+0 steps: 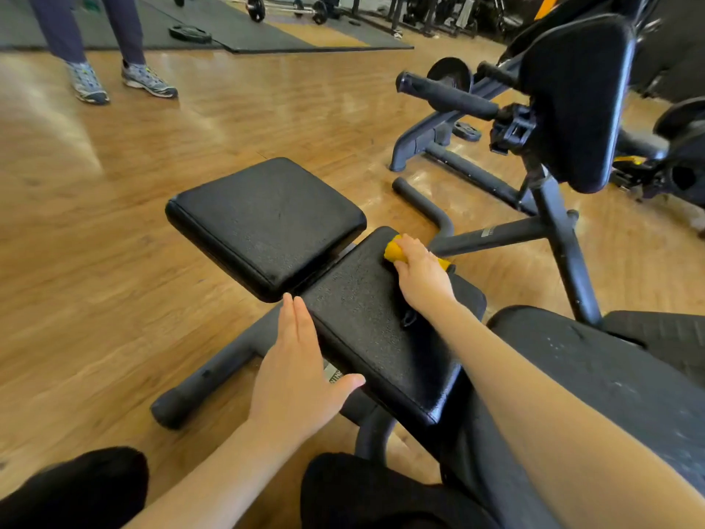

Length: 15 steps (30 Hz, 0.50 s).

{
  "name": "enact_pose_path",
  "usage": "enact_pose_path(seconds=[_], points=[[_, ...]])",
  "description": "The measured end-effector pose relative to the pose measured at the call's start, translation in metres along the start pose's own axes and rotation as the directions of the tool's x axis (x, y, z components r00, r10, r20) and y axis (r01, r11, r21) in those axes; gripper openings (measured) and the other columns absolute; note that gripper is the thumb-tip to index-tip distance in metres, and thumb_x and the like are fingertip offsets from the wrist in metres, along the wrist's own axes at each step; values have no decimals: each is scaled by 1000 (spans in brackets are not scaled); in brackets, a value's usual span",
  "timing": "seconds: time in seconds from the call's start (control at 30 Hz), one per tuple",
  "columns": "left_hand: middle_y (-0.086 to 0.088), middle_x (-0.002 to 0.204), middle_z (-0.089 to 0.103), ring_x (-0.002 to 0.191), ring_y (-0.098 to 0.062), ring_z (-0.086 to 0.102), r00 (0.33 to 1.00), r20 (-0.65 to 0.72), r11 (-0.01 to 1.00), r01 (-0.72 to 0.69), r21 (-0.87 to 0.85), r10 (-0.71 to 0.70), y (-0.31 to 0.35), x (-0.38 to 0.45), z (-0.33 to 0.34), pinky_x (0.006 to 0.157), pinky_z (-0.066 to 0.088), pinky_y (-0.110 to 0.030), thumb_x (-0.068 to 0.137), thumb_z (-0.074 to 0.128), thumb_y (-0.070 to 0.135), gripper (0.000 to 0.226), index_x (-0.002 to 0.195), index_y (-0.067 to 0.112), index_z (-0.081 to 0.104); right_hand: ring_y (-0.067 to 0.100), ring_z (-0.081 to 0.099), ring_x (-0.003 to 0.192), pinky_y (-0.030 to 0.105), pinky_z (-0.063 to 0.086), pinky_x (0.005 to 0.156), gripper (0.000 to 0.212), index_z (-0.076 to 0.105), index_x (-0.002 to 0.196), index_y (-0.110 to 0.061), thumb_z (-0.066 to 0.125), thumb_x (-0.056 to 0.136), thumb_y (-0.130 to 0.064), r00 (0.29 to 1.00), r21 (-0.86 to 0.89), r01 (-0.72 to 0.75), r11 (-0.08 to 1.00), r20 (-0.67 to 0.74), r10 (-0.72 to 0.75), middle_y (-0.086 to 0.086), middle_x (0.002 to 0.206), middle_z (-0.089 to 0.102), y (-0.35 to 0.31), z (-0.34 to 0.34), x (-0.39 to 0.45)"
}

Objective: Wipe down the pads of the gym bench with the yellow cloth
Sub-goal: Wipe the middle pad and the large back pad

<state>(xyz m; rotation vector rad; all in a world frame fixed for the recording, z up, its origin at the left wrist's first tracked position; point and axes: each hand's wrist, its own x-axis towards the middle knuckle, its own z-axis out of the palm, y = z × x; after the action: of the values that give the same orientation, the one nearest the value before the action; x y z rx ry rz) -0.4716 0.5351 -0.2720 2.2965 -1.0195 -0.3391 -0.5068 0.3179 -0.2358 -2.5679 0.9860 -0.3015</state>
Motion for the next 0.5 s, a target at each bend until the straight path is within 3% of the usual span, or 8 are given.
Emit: enact_pose_path(seconds=[0.17, 0.27, 0.37, 0.5], points=[[4, 151, -26, 142, -17, 9, 1000, -13, 998, 13, -58, -14, -2, 0, 1, 104, 32, -30, 65, 65, 65, 126, 138, 22, -28, 7, 12, 141, 24, 12, 112, 51, 27, 142, -25, 44, 94, -16, 944, 91, 287, 954, 141, -298, -8, 153, 21, -39, 19, -45], [3, 151, -26, 142, -17, 6, 1000, -26, 996, 11, -90, -14, -1, 0, 3, 105, 31, -31, 65, 71, 58, 129, 139, 22, -28, -7, 8, 132, 0, 0, 104, 50, 31, 140, -23, 46, 93, -14, 861, 100, 474, 875, 156, -485, -18, 147, 19, -29, 15, -86], [3, 151, -27, 142, -17, 5, 1000, -10, 996, 16, -92, -17, -1, 0, 1, 105, 31, -31, 66, 70, 58, 128, 140, 20, -27, 0, 18, 134, -3, 2, 102, 45, 38, 137, -16, 46, 93, -8, 886, 134, 416, 900, 163, -434, -13, 143, 25, -1, -5, -78], [3, 150, -28, 142, -17, 7, 1000, 9, 998, 23, -67, -22, 0, -1, -1, 105, 31, -31, 67, 68, 59, 125, 140, 18, -26, 18, 36, 134, 15, 19, 106, 42, 41, 135, -15, 46, 94, -11, 986, 63, 154, 986, 47, -157, 2, 145, 39, 46, -24, -31]])
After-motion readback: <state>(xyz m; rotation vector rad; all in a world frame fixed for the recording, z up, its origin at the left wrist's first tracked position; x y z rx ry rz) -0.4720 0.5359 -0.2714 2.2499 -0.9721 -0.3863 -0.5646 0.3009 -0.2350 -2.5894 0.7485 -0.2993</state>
